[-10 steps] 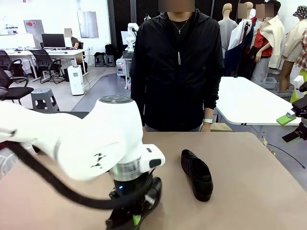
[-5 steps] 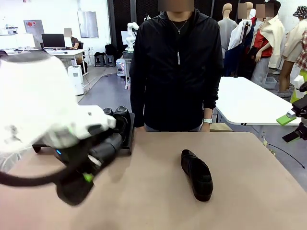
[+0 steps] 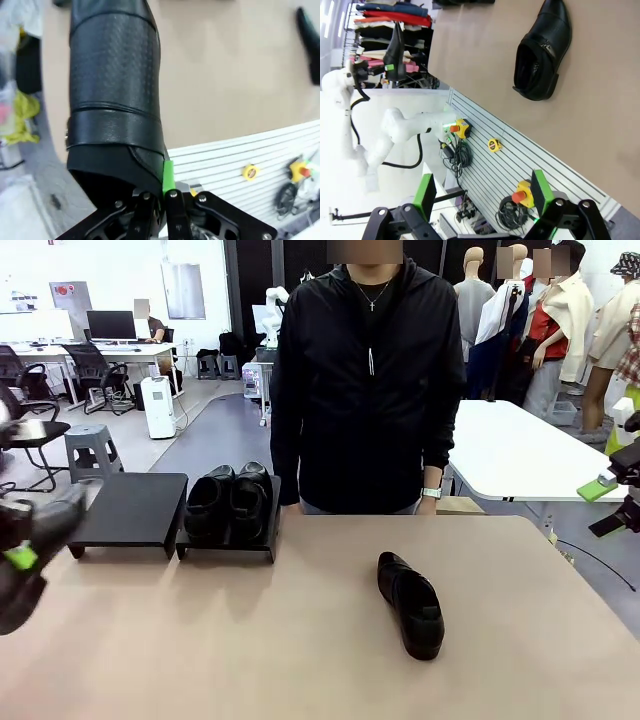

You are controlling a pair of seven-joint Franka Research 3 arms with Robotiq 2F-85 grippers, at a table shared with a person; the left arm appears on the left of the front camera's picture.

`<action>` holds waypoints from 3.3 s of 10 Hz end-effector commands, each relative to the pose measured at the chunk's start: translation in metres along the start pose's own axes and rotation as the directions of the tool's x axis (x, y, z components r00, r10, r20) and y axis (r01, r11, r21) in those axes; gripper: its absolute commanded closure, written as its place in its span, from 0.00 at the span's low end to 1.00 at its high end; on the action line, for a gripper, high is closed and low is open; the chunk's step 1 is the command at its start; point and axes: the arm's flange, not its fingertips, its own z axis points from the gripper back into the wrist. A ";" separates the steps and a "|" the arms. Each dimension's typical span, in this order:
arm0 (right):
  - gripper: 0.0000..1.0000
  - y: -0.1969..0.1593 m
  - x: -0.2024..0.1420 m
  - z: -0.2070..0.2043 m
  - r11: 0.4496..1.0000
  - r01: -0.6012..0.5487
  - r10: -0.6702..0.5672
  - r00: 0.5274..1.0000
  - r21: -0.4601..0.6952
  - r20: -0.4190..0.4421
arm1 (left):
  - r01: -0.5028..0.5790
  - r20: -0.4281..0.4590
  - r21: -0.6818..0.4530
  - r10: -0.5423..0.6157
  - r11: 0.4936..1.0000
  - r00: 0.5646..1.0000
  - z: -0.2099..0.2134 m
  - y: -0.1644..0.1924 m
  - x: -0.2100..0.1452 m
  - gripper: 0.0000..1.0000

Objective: Organize the shoes by placing them on the stand.
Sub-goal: Place the Shoe from the middle of the table onto the Shoes Stand.

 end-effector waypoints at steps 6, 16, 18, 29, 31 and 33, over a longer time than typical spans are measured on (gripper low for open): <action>0.00 -0.001 -0.002 0.004 0.999 -0.031 0.031 0.999 -0.009 -0.013 | -0.036 -0.023 0.010 0.036 0.999 0.999 -0.004 0.007 -0.001 1.00; 0.00 -0.001 -0.002 0.004 0.999 -0.031 0.031 0.999 -0.009 -0.013 | -0.013 0.103 0.147 -0.003 0.989 0.995 -0.100 0.089 0.320 1.00; 0.00 -0.001 -0.002 0.004 0.999 -0.031 0.031 0.999 -0.009 -0.013 | -0.034 0.132 0.185 0.009 0.982 0.991 -0.131 0.073 0.323 1.00; 0.00 -0.001 -0.002 0.004 0.999 -0.031 0.031 0.999 -0.009 -0.013 | -0.041 0.155 0.293 -0.005 0.955 0.988 -0.176 0.052 0.328 0.00; 0.00 -0.001 -0.002 0.004 0.999 -0.031 0.031 0.999 -0.009 -0.013 | -0.038 0.207 0.278 -0.022 0.960 0.978 -0.148 0.044 0.308 0.00; 0.00 -0.001 -0.002 0.004 0.999 -0.031 0.031 0.999 -0.009 -0.013 | 0.038 0.148 0.220 -0.072 0.975 0.986 -0.098 0.024 0.263 0.00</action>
